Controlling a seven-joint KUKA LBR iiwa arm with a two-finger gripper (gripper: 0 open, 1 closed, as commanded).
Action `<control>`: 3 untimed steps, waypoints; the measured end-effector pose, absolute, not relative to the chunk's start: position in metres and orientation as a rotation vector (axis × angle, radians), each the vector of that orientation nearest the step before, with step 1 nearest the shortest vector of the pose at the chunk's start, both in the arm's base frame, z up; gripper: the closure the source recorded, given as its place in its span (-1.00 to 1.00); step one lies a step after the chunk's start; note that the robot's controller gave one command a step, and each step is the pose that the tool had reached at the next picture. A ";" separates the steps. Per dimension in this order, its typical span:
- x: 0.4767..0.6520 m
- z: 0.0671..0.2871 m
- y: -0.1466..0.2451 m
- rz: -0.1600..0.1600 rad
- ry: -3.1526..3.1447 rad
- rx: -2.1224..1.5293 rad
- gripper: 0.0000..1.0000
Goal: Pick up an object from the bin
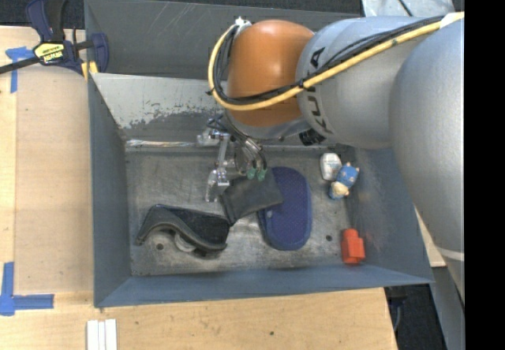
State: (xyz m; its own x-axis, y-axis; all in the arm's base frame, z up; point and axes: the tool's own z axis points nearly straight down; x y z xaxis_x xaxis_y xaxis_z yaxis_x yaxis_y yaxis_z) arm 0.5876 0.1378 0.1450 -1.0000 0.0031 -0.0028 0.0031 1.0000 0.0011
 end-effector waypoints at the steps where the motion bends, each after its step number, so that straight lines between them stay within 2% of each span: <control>1: 0.548 0.077 0.051 0.002 3.137 0.005 -1.00; 2: 0.553 0.082 0.054 0.003 3.122 -0.001 1.00; 3: 0.562 0.222 0.041 0.000 3.130 -0.007 1.00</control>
Offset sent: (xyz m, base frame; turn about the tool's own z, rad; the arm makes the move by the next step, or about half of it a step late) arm -0.0405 -0.0830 -0.0678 -0.0068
